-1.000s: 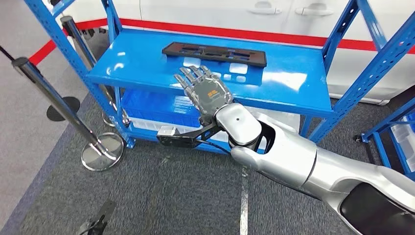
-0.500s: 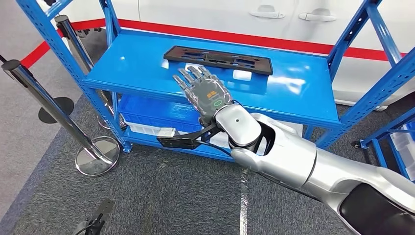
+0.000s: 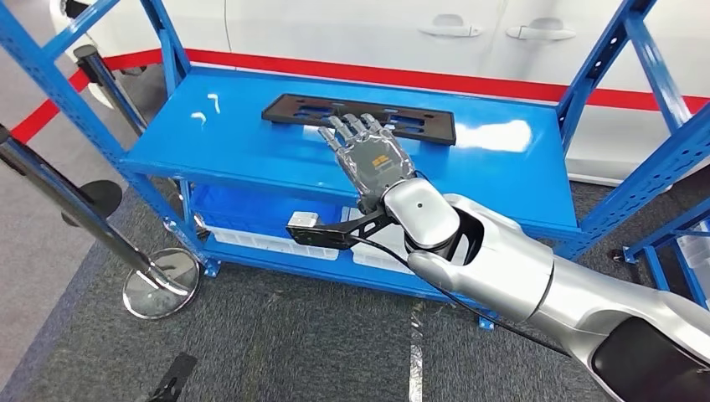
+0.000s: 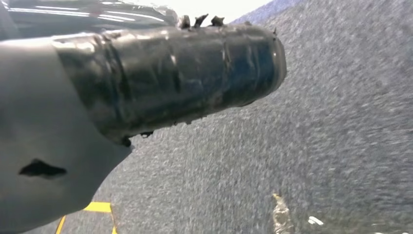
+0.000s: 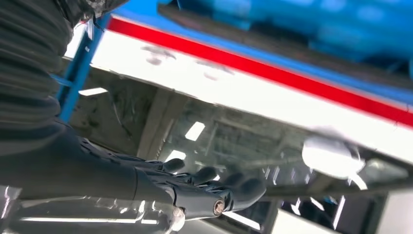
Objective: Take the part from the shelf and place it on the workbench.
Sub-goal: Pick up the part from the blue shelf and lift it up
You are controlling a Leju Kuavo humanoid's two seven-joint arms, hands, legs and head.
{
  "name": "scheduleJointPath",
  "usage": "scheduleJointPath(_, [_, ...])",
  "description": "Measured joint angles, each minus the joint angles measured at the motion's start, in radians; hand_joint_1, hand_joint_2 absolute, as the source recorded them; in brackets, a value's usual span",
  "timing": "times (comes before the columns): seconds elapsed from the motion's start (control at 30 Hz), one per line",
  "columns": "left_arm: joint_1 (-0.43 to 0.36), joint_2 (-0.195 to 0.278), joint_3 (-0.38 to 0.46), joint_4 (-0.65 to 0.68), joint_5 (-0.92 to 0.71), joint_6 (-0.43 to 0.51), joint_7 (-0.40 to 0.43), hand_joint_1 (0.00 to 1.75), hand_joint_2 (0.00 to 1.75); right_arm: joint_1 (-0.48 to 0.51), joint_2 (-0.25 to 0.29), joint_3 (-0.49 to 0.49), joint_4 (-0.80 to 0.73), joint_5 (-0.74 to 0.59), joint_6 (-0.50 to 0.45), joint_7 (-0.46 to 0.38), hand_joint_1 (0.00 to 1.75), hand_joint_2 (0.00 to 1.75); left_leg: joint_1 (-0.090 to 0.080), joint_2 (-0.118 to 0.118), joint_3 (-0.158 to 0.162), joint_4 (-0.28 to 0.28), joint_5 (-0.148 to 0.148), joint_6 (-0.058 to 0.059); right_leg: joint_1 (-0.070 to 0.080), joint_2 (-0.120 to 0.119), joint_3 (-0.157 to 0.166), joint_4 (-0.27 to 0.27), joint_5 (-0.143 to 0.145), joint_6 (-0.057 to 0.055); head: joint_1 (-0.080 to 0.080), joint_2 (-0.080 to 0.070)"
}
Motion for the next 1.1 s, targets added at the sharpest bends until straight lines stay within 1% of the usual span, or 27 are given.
scheduleJointPath(0.1, [0.002,0.01,0.006,0.0,0.001,-0.008,0.031,0.0,0.0,0.008,-0.002,-0.002,-0.002,0.0,0.001,0.0,0.0,1.75,0.001,0.0,-0.112,0.169,-0.05,-0.008,0.001,0.003,0.026,-0.002,-0.021,-0.01,-0.005,0.0])
scheduleJointPath(0.13, [0.004,0.013,0.009,0.0,0.002,-0.012,0.047,0.0,0.0,0.012,-0.003,-0.002,-0.002,0.0,0.001,0.0,0.0,1.75,0.001,0.0,-0.142,0.196,-0.053,-0.009,0.003,0.005,0.036,-0.001,-0.03,-0.011,-0.004,0.0])
scheduleJointPath(0.17, [0.006,0.016,0.013,0.0,0.002,-0.016,0.062,0.0,0.0,0.016,-0.004,-0.002,-0.002,0.0,0.001,0.0,0.0,1.75,0.0,0.0,-0.158,0.19,-0.038,-0.01,0.004,0.007,0.048,0.0,-0.04,-0.011,-0.004,0.0])
scheduleJointPath(0.2, [0.008,0.019,0.017,0.0,0.003,-0.02,0.076,0.0,0.0,0.018,-0.005,-0.002,-0.002,0.0,0.001,0.0,0.0,1.75,0.0,0.0,-0.158,0.151,-0.002,-0.008,0.005,0.008,0.062,0.002,-0.052,-0.01,-0.004,0.0])
scheduleJointPath(0.23, [0.01,0.022,0.021,0.0,0.003,-0.024,0.086,0.0,0.0,0.018,-0.006,-0.002,-0.002,0.001,0.001,0.0,0.0,1.75,-0.001,0.0,-0.149,0.089,0.052,-0.004,0.007,0.01,0.076,0.003,-0.064,-0.009,-0.004,0.0])
scheduleJointPath(0.27, [0.011,0.026,0.024,0.0,0.003,-0.027,0.092,0.0,0.0,0.019,-0.008,-0.002,-0.002,0.001,0.001,0.001,0.0,1.75,-0.004,0.0,-0.138,0.033,0.094,0.002,0.008,0.01,0.089,0.004,-0.074,-0.007,-0.003,0.0])
scheduleJointPath(0.3, [0.01,0.029,0.026,0.0,0.004,-0.029,0.097,0.0,0.0,0.02,-0.009,-0.003,-0.002,0.002,0.001,0.001,0.0,1.75,-0.009,0.0,-0.127,-0.015,0.122,0.008,0.01,0.01,0.097,0.005,-0.084,-0.003,-0.003,0.0])
scheduleJointPath(0.33, [0.01,0.031,0.028,0.0,0.004,-0.03,0.098,0.0,0.0,0.021,-0.01,-0.003,-0.002,0.002,0.002,0.001,0.0,1.75,-0.013,0.0,-0.121,-0.041,0.137,0.016,0.01,0.01,0.102,0.005,-0.091,0.002,-0.002,0.0])
scheduleJointPath(0.37, [0.009,0.033,0.03,0.0,0.005,-0.03,0.098,0.0,0.0,0.023,-0.011,-0.003,-0.001,0.003,0.002,0.001,0.0,1.75,-0.016,0.001,-0.119,-0.048,0.132,0.021,0.011,0.01,0.105,0.008,-0.094,0.007,-0.002,0.0])
scheduleJointPath(0.43, [0.008,0.034,0.036,0.0,0.007,-0.03,0.094,0.0,0.0,0.024,-0.013,-0.005,-0.001,0.004,0.001,0.001,0.0,1.75,-0.013,0.0,-0.105,-0.056,0.131,0.033,0.011,0.009,0.108,0.017,-0.103,0.017,-0.003,0.0])
scheduleJointPath(0.47, [0.008,0.034,0.039,0.0,0.008,-0.03,0.093,0.0,0.0,0.023,-0.014,-0.007,-0.001,0.005,0.001,0.001,0.0,1.75,-0.011,0.0,-0.095,-0.06,0.127,0.038,0.01,0.008,0.103,0.034,-0.111,0.023,-0.001,0.0])
scheduleJointPath(0.5, [0.007,0.034,0.043,0.0,0.008,-0.03,0.091,0.0,0.0,0.022,-0.015,-0.01,-0.001,0.006,0.001,0.001,0.0,1.75,-0.008,0.0,-0.086,-0.064,0.123,0.043,0.008,0.006,0.087,0.066,-0.126,0.03,0.001,0.0])
scheduleJointPath(0.53, [0.006,0.035,0.045,0.0,0.007,-0.03,0.089,0.0,0.0,0.023,-0.016,-0.012,0.0,0.006,0.001,0.001,0.0,1.75,-0.007,0.0,-0.078,-0.067,0.119,0.047,0.004,0.005,0.059,0.116,-0.145,0.036,0.002,0.0])
scheduleJointPath(0.6, [0.005,0.035,0.048,0.0,0.006,-0.03,0.086,0.0,0.0,0.029,-0.017,-0.013,0.002,0.007,0.001,0.0,0.0,1.75,-0.005,0.0,-0.067,-0.067,0.108,0.051,-0.005,0.004,-0.021,0.235,-0.182,0.047,0.003,0.0])
scheduleJointPath(0.63, [0.005,0.035,0.048,0.0,0.006,-0.03,0.084,0.0,0.0,0.034,-0.018,-0.013,0.003,0.007,0.001,0.0,0.0,1.75,-0.003,0.0,-0.061,-0.066,0.101,0.049,-0.01,0.004,-0.057,0.273,-0.185,0.052,0.003,0.0])
scheduleJointPath(0.67, [0.006,0.034,0.048,0.0,0.005,-0.03,0.082,0.0,0.0,0.038,-0.019,-0.013,0.005,0.007,0.001,0.0,0.0,1.75,-0.001,-0.001,-0.052,-0.065,0.092,0.047,-0.015,0.003,-0.078,0.278,-0.17,0.057,0.004,0.0])
scheduleJointPath(0.7, [0.006,0.034,0.049,0.0,0.004,-0.03,0.08,0.0,0.0,0.041,-0.019,-0.013,0.007,0.007,0.001,0.0,0.0,1.75,0.003,-0.003,-0.042,-0.064,0.083,0.043,-0.019,0.003,-0.082,0.248,-0.133,0.061,0.004,0.0])
scheduleJointPath(0.73, [0.007,0.034,0.049,0.0,0.004,-0.03,0.078,0.0,0.0,0.042,-0.02,-0.013,0.01,0.007,0.001,0.0,0.0,1.75,0.006,-0.004,-0.029,-0.062,0.072,0.038,-0.024,0.001,-0.072,0.189,-0.081,0.064,0.004,0.0])
scheduleJointPath(0.77, [0.007,0.035,0.049,0.0,0.004,-0.03,0.077,0.0,0.0,0.043,-0.021,-0.013,0.013,0.007,0.001,-0.001,0.0,1.75,0.009,-0.005,-0.018,-0.061,0.062,0.031,-0.026,0.0,-0.059,0.132,-0.037,0.067,0.004,0.0])
scheduleJointPath(0.8, [0.007,0.035,0.049,0.0,0.003,-0.03,0.076,0.0,0.0,0.044,-0.022,-0.013,0.017,0.007,0.001,-0.001,0.0,1.75,0.011,-0.005,-0.011,-0.059,0.053,0.023,-0.025,-0.001,-0.05,0.077,-0.014,0.067,0.007,0.0])
scheduleJointPath(0.83, [0.006,0.035,0.049,0.0,0.003,-0.03,0.076,0.0,0.0,0.046,-0.021,-0.013,0.02,0.007,0.001,-0.001,0.0,1.75,0.011,-0.005,-0.008,-0.058,0.046,0.014,-0.022,-0.002,-0.044,0.049,0.0,0.06,0.008,0.0])
scheduleJointPath(0.9, [0.005,0.035,0.049,0.001,0.003,-0.03,0.076,0.0,0.0,0.048,-0.021,-0.012,0.025,0.007,0.001,-0.002,0.0,1.75,0.01,-0.005,-0.006,-0.053,0.036,-0.001,-0.015,-0.004,-0.041,0.036,-0.012,0.038,0.009,0.0])
scheduleJointPath(0.93, [0.004,0.034,0.05,0.001,0.003,-0.03,0.075,0.0,0.0,0.048,-0.02,-0.013,0.027,0.007,0.001,-0.002,0.0,1.75,0.011,-0.003,-0.005,-0.05,0.032,-0.006,-0.015,-0.004,-0.034,0.04,-0.01,0.027,0.007,0.0])
scheduleJointPath(0.97, [0.004,0.034,0.05,0.001,0.003,-0.03,0.075,0.0,0.0,0.046,-0.02,-0.014,0.028,0.007,0.001,-0.003,0.0,1.75,0.012,-0.002,-0.008,-0.036,0.029,-0.009,-0.016,-0.004,-0.027,0.036,-0.015,0.02,0.006,0.0])
scheduleJointPath(1.0, [0.003,0.034,0.05,0.001,0.003,-0.03,0.074,0.0,0.0,0.044,-0.02,-0.015,0.03,0.007,0.001,-0.003,0.0,1.75,0.013,-0.002,-0.02,-0.009,0.023,-0.011,-0.016,-0.003,-0.017,0.032,-0.017,0.013,0.004,0.0])
scheduleJointPath(1.03, [0.002,0.034,0.05,0.001,0.003,-0.03,0.074,0.0,0.0,0.042,-0.018,-0.015,0.032,0.007,0.003,-0.003,0.0,1.75,0.013,-0.001,-0.045,0.036,0.012,-0.013,-0.017,-0.003,-0.008,0.029,-0.02,0.007,0.002,0.0])
scheduleJointPath(1.1, [0.001,0.034,0.05,0.001,0.003,-0.03,0.074,0.0,0.0,0.045,-0.015,-0.012,0.036,0.007,0.012,-0.006,0.0,1.75,0.011,-0.001,-0.122,0.157,-0.025,-0.014,-0.014,-0.002,0.005,0.027,-0.029,-0.001,-0.001,0.0])
